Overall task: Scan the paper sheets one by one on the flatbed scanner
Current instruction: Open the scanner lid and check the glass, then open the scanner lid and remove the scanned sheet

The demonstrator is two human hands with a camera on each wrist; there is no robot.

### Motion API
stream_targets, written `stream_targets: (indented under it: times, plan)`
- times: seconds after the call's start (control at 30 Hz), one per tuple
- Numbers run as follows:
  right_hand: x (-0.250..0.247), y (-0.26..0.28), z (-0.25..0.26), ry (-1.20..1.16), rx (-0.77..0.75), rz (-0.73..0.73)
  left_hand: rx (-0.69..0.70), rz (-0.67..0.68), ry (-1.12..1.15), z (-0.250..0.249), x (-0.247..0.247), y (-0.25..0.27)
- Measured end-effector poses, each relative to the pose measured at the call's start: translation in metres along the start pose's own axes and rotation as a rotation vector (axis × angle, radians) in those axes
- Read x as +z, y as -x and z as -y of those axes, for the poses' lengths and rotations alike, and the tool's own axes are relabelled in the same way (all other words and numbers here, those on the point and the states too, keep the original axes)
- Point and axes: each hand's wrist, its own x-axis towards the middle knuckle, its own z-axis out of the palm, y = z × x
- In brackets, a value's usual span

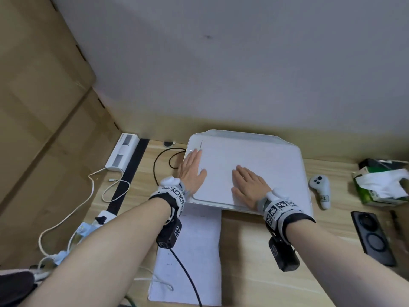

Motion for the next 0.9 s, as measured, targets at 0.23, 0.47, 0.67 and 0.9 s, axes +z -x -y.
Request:
stream_targets:
  times: [0.23,0.47,0.67,0.9]
  plan:
    - [-0.006,0.059,-0.017,-0.065,0.189,-0.01,0.267,0.495,-0.566,-0.018,0.011,0.002]
    - [0.001,0.079,-0.01,-0.034,0.259,-0.005,0.672,0.303,-0.768,-0.024,0.014,0.008]
    - [-0.007,0.087,0.003,0.002,0.305,-0.041,0.795,0.222,-0.91,-0.033,0.014,0.023]
    - [-0.071,0.08,0.008,0.049,0.286,-0.31,0.827,0.013,-0.857,-0.049,-0.051,0.017]
